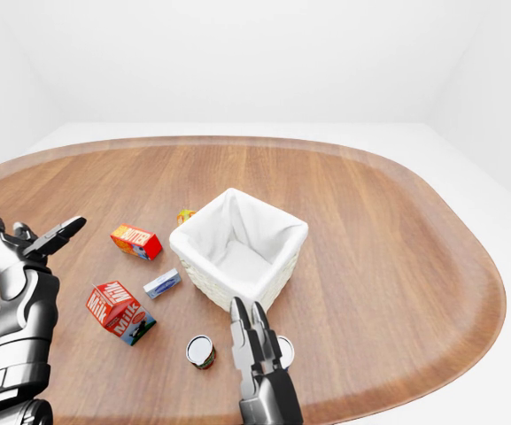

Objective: Pick up the alphabet soup, and put it in the basket.

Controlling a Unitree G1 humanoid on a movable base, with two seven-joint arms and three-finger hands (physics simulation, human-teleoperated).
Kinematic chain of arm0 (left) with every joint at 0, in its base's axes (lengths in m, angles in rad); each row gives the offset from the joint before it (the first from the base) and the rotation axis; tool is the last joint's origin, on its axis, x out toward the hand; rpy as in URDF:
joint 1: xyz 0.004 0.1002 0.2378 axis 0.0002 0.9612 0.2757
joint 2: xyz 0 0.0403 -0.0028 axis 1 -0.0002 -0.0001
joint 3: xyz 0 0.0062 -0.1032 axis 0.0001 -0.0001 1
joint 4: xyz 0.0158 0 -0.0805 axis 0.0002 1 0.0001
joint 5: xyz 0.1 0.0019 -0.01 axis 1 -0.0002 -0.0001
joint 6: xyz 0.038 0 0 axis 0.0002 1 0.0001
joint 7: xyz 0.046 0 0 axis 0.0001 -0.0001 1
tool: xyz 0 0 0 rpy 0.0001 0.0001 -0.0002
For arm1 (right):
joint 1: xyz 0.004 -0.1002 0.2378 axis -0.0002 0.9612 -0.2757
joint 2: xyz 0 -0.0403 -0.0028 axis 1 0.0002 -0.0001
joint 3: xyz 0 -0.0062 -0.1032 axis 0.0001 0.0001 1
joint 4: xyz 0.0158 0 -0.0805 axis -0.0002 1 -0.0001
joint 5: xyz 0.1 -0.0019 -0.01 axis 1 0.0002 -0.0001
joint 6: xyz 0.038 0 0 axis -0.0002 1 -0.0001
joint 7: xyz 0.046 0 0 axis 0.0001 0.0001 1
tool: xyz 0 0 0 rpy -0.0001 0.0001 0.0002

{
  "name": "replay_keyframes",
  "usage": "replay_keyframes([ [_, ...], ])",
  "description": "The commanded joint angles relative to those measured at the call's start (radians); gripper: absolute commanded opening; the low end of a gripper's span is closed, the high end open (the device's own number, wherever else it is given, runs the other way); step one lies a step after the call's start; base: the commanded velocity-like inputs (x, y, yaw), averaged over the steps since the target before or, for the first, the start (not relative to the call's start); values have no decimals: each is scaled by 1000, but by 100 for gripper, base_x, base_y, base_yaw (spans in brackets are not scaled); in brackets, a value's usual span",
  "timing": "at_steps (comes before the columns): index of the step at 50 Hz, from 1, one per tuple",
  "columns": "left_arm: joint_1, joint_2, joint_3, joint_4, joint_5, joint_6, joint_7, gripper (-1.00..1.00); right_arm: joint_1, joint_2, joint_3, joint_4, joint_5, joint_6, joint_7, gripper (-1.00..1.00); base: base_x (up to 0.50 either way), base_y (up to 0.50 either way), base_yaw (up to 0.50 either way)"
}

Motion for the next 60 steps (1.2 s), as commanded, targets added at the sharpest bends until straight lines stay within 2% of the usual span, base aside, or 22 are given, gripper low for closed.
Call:
replay_keyframes([
  [1,-2,-2,1,9,3,0,-5,100,25,22,-67,46,80,0,0,100,0,0,0],
  [3,-2,-2,0,10,2,0,-4,100,36,29,-87,51,81,0,0,100,0,0,0],
  [13,-1,-1,-1,8,1,0,-4,100,33,26,-86,49,94,0,0,100,0,0,0],
  [14,4,0,0,-7,0,0,0,100,49,58,-167,138,103,0,0,100,0,0,0],
  [17,5,-1,0,-11,1,0,0,100,53,63,-176,149,101,0,0,100,0,0,0],
  [18,-4,-3,-1,12,4,0,-5,100,81,62,-222,163,120,0,0,100,0,0,0],
  [28,-7,-2,-3,21,5,0,-6,100,143,72,-315,190,116,0,0,100,0,0,0],
  [38,-3,-2,-3,10,6,0,-2,100,175,112,-459,269,107,0,0,100,0,0,0],
  [51,-1,-2,-5,10,5,0,-3,100,106,231,-581,316,-119,0,0,100,0,0,0],
  [55,2,-2,-3,0,4,0,-1,100,81,245,-608,324,-128,0,0,100,0,0,0],
  [60,-5,-5,-2,22,9,0,-8,100,53,308,-664,362,-193,0,0,100,0,0,0],
])
